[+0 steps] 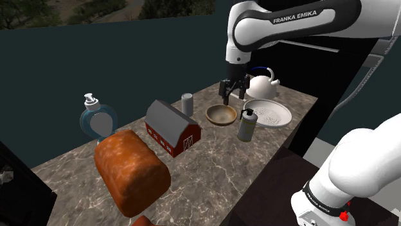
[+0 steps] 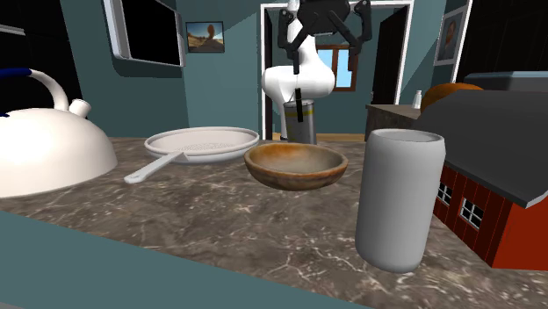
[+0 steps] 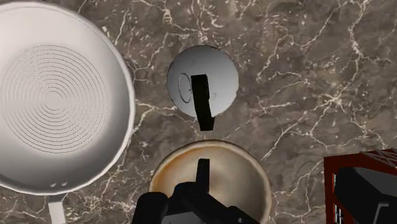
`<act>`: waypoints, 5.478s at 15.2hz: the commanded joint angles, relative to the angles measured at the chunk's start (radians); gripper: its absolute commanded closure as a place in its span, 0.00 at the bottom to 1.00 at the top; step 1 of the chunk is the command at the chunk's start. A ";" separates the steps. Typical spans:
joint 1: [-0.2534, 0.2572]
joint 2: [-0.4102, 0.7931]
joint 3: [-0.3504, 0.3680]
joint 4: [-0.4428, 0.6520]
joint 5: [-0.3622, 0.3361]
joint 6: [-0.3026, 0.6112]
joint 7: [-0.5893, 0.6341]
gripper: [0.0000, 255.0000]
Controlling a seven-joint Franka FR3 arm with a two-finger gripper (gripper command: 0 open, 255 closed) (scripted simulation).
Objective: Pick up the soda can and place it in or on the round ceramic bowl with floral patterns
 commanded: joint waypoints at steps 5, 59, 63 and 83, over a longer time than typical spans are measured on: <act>0.005 0.215 0.038 0.172 -0.049 0.069 0.070 0.00; 0.084 0.781 0.058 0.911 -0.221 -0.068 0.222 1.00; 0.087 0.788 0.058 0.975 -0.222 -0.126 0.218 1.00; -0.030 0.211 0.000 0.325 -0.156 -0.037 0.054 1.00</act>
